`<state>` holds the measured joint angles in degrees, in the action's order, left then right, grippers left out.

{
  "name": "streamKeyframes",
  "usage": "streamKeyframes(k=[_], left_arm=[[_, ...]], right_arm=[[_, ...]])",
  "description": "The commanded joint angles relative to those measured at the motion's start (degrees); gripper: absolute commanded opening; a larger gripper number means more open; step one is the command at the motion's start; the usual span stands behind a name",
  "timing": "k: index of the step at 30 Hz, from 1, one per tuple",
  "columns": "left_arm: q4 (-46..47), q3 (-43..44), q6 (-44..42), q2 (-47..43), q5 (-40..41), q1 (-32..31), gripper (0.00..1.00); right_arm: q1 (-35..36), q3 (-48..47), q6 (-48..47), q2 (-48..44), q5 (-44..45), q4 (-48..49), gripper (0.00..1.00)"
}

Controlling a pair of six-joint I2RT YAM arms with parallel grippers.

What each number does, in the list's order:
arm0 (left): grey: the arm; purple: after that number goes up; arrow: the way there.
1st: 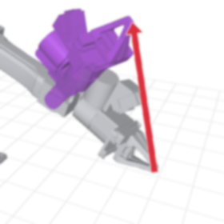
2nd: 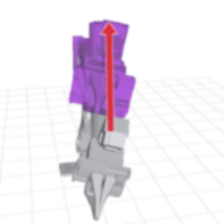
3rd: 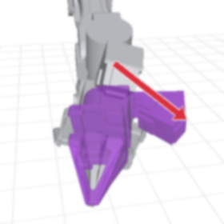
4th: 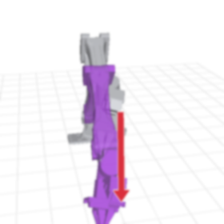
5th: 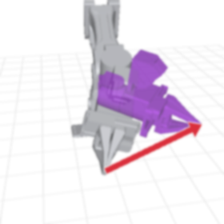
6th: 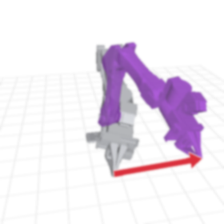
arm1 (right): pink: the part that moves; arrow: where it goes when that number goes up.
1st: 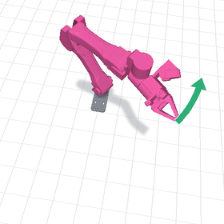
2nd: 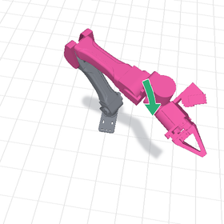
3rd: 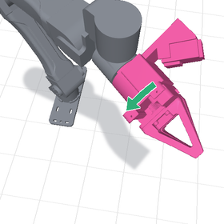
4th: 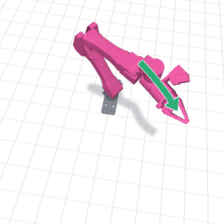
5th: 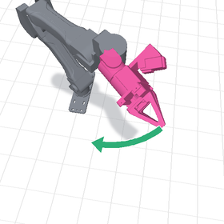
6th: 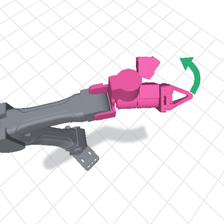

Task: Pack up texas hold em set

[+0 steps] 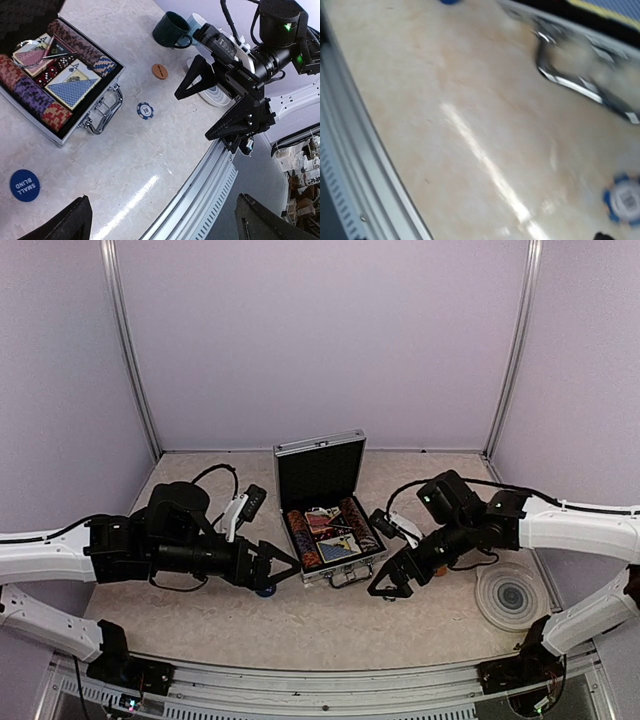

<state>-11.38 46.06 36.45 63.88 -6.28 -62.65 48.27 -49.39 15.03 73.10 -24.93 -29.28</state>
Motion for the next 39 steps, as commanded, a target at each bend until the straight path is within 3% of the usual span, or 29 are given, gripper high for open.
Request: streamKeyframes(k=[1,11,16,30,39], left_arm=[[-4.76,-2.36,-3.94,-4.42,1.49,1.82,0.99],[-1.28,-7.59,-6.4,-6.41,-1.31,4.53,0.99],[-2.53,-7.69,-6.43,-7.79,-0.24,4.65,0.99],[-3.24,-9.13,-6.64,-14.04,-4.45,4.66,0.99],[-4.83,-9.5,-5.51,-15.48,0.48,4.56,0.99]], right_arm=[[1.03,-6.21,-5.33,5.17,-3.1,0.12,0.98],[5.44,-24.31,-6.18,25.68,15.01,-21.52,0.96],[7.07,-28.49,-4.18,30.1,20.22,-28.63,0.96],[7.1,-22.13,-1.67,29.35,21.87,-24.31,0.96],[6.35,-19.39,-2.61,30.59,22.51,-23.82,0.92]])
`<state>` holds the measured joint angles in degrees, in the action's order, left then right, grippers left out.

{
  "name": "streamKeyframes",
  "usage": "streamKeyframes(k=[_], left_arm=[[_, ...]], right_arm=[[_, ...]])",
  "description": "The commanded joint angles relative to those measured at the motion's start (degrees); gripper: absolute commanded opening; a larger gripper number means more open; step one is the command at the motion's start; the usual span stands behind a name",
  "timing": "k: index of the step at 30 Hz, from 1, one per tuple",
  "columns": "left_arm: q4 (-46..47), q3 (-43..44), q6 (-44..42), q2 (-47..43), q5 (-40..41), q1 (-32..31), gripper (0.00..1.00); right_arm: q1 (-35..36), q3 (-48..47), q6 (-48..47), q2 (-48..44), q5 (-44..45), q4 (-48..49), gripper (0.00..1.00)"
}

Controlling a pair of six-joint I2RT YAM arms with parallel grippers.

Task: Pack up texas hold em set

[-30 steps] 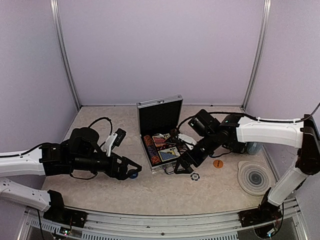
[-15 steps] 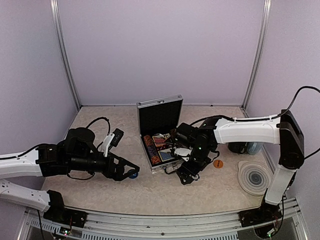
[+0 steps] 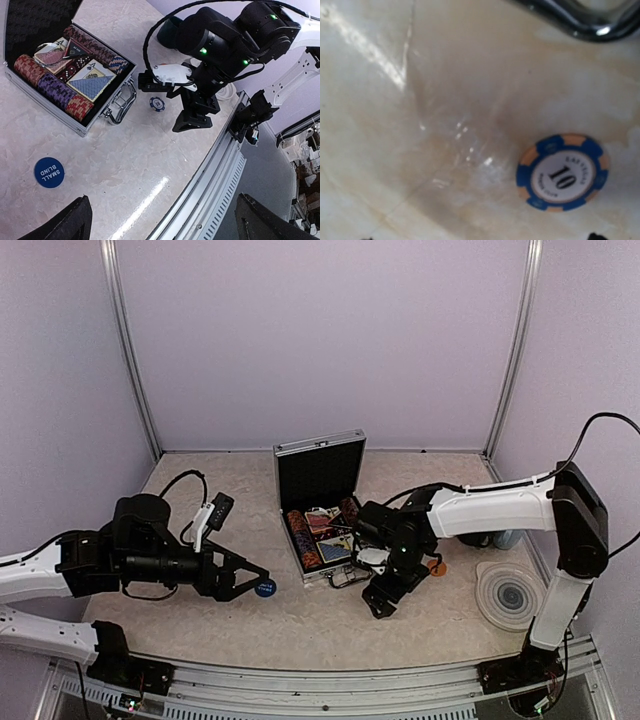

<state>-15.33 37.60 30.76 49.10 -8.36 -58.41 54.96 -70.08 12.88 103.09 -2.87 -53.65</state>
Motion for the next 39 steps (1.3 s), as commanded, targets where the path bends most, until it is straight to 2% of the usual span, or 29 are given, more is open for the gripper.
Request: streamKeyframes(k=[1,4,9,20,27,34,39], left_arm=[[-0.82,-1.31,0.44,-0.95,3.19,0.36,0.99],[0.0,-2.48,1.27,-3.03,4.63,0.32,0.99],[0.39,-3.11,1.25,-7.61,7.54,0.36,0.99],[-0.31,-4.29,2.28,-11.85,11.89,-1.18,0.99],[-0.34,-4.08,2.03,-10.65,12.84,-1.29,0.99],[0.2,-4.28,1.84,-8.86,12.34,-1.25,0.99],[0.22,-4.55,2.07,-9.73,12.71,-1.21,0.99]], right_arm=[[-0.42,1.47,-0.63,0.96,1.08,0.41,0.92],[-1.54,1.56,-1.95,2.17,2.3,0.83,0.91],[-5.97,0.37,-3.8,3.86,0.99,1.9,0.83],[-6.36,-1.6,-6.81,8.34,1.47,3.4,0.78],[-6.27,-0.04,-6.22,9.65,0.18,3.99,0.61],[-3.82,-0.23,-6.14,9.95,0.41,4.94,0.65],[-2.16,-2.54,-5.72,11.99,2.05,4.78,0.64]])
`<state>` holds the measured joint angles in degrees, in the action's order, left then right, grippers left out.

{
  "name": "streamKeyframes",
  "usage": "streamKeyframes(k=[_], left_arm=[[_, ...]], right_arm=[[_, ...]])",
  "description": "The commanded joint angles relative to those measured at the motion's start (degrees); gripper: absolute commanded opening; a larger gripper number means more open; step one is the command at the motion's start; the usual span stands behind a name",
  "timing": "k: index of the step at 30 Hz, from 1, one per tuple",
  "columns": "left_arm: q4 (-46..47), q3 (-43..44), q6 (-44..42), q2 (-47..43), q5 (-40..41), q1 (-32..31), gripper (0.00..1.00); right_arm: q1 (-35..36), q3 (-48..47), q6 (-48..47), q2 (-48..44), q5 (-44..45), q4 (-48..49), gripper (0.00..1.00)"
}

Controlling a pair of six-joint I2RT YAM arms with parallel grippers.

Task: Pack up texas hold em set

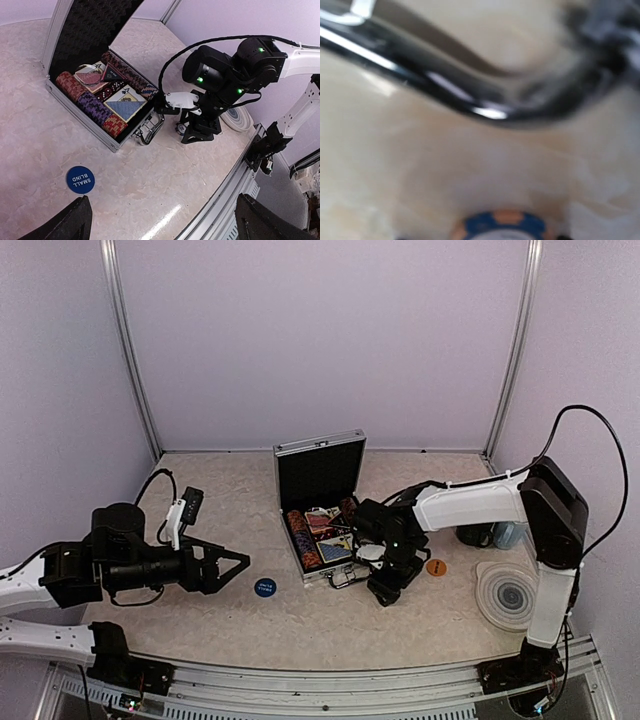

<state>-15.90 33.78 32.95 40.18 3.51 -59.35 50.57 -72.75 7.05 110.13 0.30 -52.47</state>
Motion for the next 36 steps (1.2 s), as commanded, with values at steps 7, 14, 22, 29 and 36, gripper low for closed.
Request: streamKeyframes(k=[7,14,22,29,36], left_arm=[[0.72,-1.0,0.1,-1.95,0.95,-0.57,0.99],[0.93,-1.06,0.01,-1.58,0.67,-0.62,0.99],[0.91,-1.22,0.32,-2.15,0.79,-0.8,0.99],[1.27,-2.01,1.43,-2.68,0.8,-1.22,0.99],[2.09,-3.98,3.92,-2.78,1.33,-1.28,0.99]], right_arm=[[2.18,0.17,1.17,5.7,-0.82,3.34,0.54],[2.38,0.84,1.32,4.86,-0.73,3.18,0.45],[3.56,-1.32,1.8,3.5,2.59,2.12,0.4],[4.27,-4.86,2.14,1.69,4.18,-0.11,0.4],[4.76,-7.89,2.13,-1.89,4.45,-1.65,0.4]])
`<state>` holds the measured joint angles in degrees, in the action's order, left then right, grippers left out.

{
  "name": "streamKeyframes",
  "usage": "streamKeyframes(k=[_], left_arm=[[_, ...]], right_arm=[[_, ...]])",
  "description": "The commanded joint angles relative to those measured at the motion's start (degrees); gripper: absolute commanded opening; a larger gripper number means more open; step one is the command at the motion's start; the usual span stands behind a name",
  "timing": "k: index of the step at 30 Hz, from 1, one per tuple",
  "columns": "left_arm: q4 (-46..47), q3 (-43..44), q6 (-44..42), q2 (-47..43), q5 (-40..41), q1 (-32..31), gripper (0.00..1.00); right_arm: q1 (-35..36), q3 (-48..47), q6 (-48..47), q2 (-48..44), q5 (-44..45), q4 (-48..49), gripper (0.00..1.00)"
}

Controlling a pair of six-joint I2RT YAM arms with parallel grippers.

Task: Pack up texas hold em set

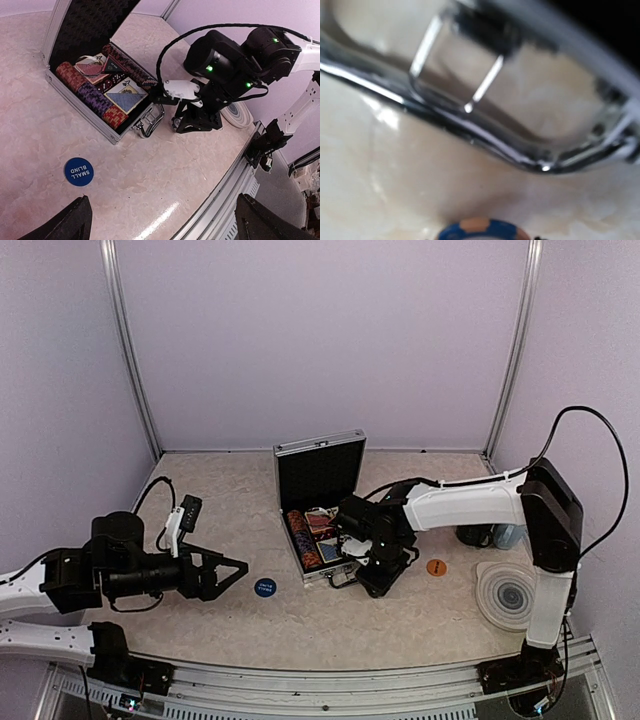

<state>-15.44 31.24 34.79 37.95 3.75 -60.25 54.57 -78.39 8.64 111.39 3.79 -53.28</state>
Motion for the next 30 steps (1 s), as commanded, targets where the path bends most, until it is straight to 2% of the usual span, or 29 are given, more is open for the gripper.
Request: streamKeyframes(k=[1,8,13,21,30], left_arm=[[1.77,-1.8,2.72,-0.52,1.31,-0.33,0.99],[8.96,-7.07,8.93,1.63,-0.98,0.23,0.99],[19.8,-10.47,13.26,5.88,-8.61,2.8,0.99],[39.55,-12.6,16.72,19.32,-20.55,6.76,0.99],[59.0,-10.97,19.64,36.06,-30.27,7.82,0.99]], right_arm=[[0.88,-2.6,0.59,-3.58,1.1,-1.15,0.39],[2.68,-5.23,0.38,-6.46,1.9,-3.03,0.39],[5.11,-7.41,0.48,-8.12,2.5,-4.28,0.39],[10.39,-10.42,1.0,-9.6,3.84,-5.43,0.39],[16.14,-15.3,1.71,-8.56,4.63,-7.07,0.38]])
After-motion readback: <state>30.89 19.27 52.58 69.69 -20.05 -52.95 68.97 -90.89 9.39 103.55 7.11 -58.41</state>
